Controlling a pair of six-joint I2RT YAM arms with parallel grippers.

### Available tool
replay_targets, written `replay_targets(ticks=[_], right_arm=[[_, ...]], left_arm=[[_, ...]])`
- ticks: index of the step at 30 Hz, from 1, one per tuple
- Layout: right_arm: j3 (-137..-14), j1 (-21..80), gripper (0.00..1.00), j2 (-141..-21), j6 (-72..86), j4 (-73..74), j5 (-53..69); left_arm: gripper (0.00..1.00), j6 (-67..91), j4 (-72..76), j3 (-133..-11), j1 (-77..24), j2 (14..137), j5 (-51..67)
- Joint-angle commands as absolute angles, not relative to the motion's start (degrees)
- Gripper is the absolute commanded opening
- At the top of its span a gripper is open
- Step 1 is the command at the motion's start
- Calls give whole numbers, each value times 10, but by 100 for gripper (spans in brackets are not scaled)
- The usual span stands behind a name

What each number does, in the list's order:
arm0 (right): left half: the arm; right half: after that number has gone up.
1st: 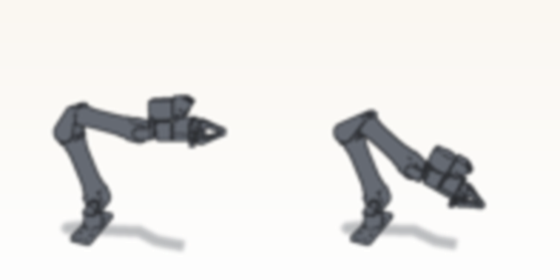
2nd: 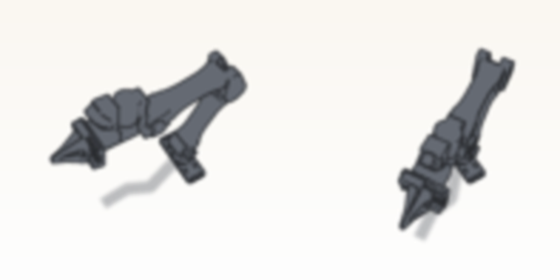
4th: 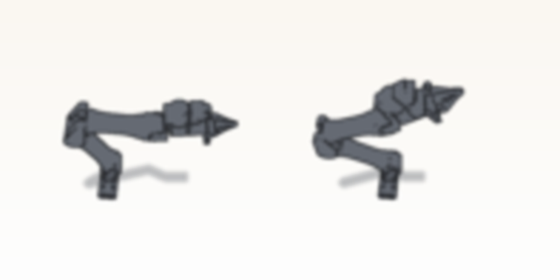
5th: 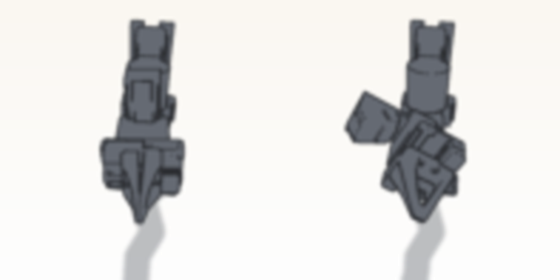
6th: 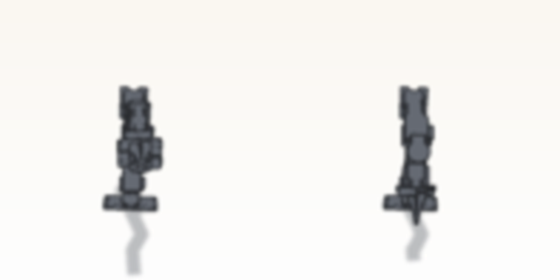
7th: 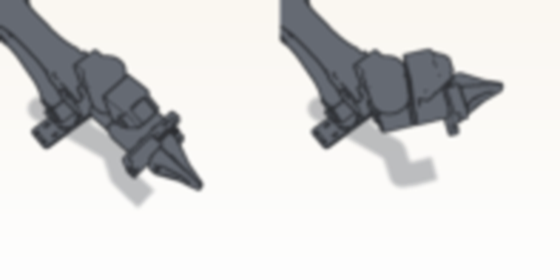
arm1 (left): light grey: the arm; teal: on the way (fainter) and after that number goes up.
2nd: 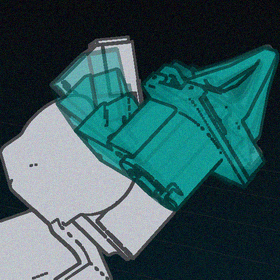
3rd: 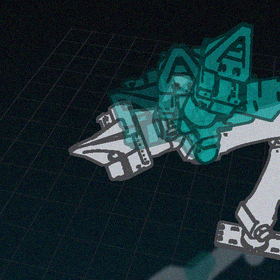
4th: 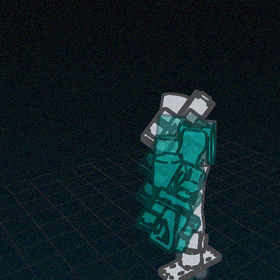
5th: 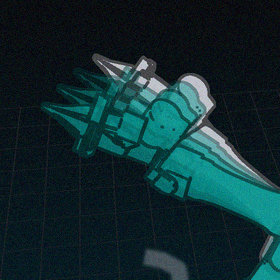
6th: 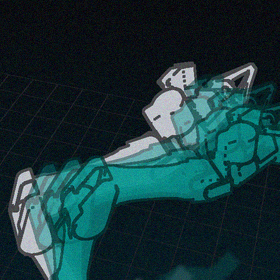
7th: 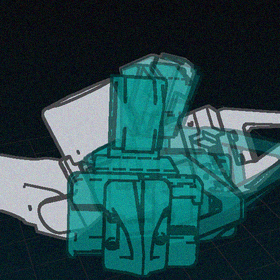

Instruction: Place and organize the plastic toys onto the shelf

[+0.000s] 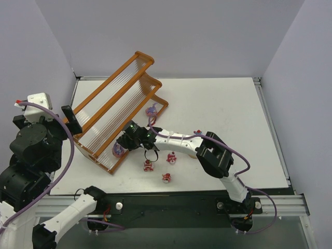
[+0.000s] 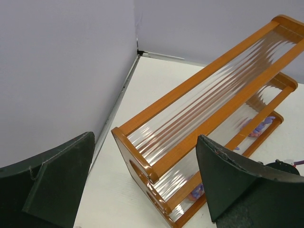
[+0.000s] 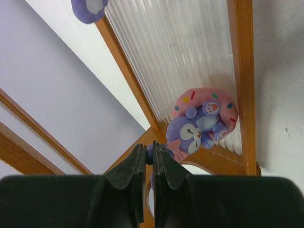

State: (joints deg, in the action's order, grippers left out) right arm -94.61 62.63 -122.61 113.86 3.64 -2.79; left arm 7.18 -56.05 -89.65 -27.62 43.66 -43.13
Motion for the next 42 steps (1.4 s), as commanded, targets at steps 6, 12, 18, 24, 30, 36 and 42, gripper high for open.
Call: replay_targets(ticks=[6,12,18,24,30,36,42], right_arm=[[-972,640,0,-1237,1195,76,-35],[-978,640,0,-1243,1209,93,-38],[-983,636,0,-1256,1226,68,-40],[-984,630,0,-1259,1235,53,-44],[-984,628,0,-1267,1246,38,-40],[-985,626,2,-1278,1250,17,-32],[-994,626,10,-1288,1251,5,-30]], left_arm=[[97,50,-548,-888,-282,424,-475],[97,54,-548,-890,-283,422,-467],[97,54,-548,-897,-284,425,-464],[97,54,-548,-898,-286,429,-464],[97,54,-547,-896,-286,430,-464],[97,51,-544,-894,-287,432,-466],[97,47,-542,-891,-287,432,-470]])
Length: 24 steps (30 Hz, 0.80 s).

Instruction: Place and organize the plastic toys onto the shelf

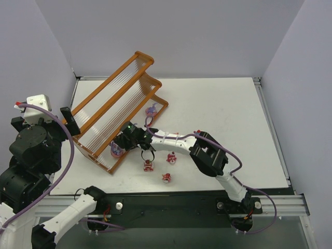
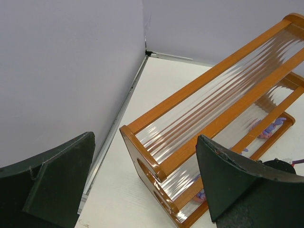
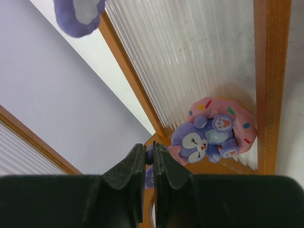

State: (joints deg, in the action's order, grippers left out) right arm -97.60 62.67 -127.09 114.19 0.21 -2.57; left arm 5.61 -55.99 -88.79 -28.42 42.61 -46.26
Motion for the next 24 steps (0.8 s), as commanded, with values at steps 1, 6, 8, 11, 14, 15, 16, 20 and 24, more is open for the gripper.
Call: replay_targets(ticks=[1,6,8,11,14,15,16,20,24], right_arm=[[-993,626,13,-1288,1251,4,-31],[-1003,626,27,-1291,1254,4,-24],[-1010,626,33,-1294,1255,4,-20],[-1014,626,39,-1296,1256,-11,-19],[-1012,627,41,-1293,1258,-16,-18],[-1008,627,42,-1292,1259,-17,-18],[-1006,627,45,-1290,1258,-23,-18],[-995,627,55,-1284,1258,-36,-22],[-993,627,66,-1284,1256,-48,-25]], left_arm=[[97,47,-542,-890,-288,432,-470],[97,46,-541,-889,-288,432,-474],[97,46,-539,-889,-289,431,-474],[98,46,-541,-889,-289,431,-474],[97,46,-541,-889,-289,431,-474],[97,46,-541,-889,-289,431,-474],[97,46,-541,-889,-289,430,-473],[97,47,-541,-888,-289,432,-472],[97,48,-541,-889,-289,432,-471]])
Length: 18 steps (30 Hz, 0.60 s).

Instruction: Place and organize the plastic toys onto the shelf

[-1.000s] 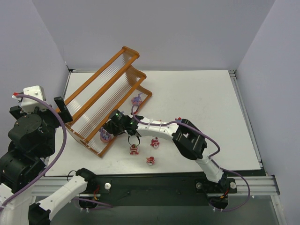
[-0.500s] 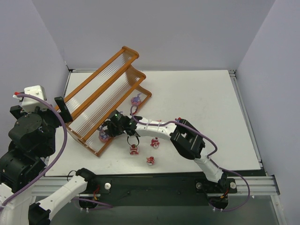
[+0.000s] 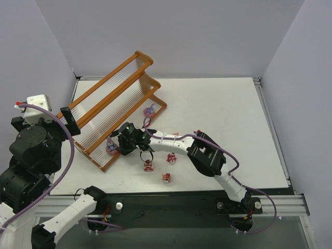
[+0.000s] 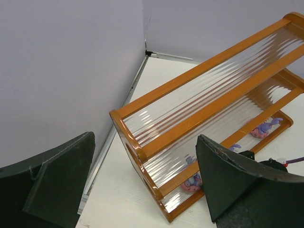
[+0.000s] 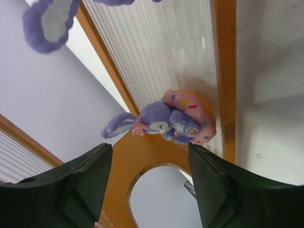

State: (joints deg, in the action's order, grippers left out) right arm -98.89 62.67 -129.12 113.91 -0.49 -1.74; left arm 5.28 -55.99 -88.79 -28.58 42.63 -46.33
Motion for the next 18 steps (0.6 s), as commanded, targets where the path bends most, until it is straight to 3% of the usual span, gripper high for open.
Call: replay_targets(ticks=[1,8,18], right_arm=[[-992,627,67,-1283,1256,-50,-26],[-979,627,67,-1280,1257,-64,-24],[-918,629,47,-1241,1209,-73,-16]], left_arm=[[97,49,-542,-889,-289,431,-471],[98,51,-544,-889,-289,432,-468],[97,57,-548,-892,-289,430,-459]])
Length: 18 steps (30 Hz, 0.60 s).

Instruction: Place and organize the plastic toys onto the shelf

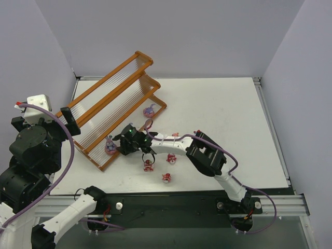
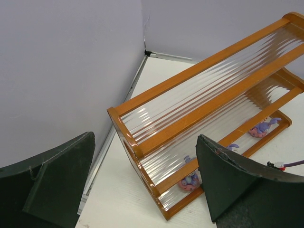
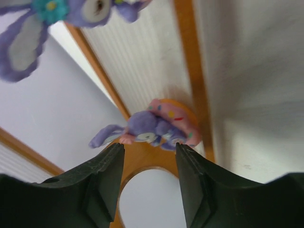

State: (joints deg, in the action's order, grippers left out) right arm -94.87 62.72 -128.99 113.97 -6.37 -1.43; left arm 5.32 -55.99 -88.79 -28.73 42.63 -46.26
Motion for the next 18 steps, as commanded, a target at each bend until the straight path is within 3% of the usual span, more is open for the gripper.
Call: replay_targets(ticks=[1,7,8,11,18], right_arm=[[-911,630,45,-1235,1190,-69,-16],[-858,631,26,-1182,1127,-75,-31],[-855,630,14,-1179,1102,-83,-30],[-851,625,0,-1171,1076,-91,-25],[-848,616,0,-1186,1059,-107,-29]], left_arm=[[97,59,-549,-891,-289,430,-455],[97,65,-549,-894,-289,435,-439],[97,65,-550,-896,-289,436,-438],[97,69,-549,-899,-290,442,-428],[97,76,-541,-898,-290,458,-401]])
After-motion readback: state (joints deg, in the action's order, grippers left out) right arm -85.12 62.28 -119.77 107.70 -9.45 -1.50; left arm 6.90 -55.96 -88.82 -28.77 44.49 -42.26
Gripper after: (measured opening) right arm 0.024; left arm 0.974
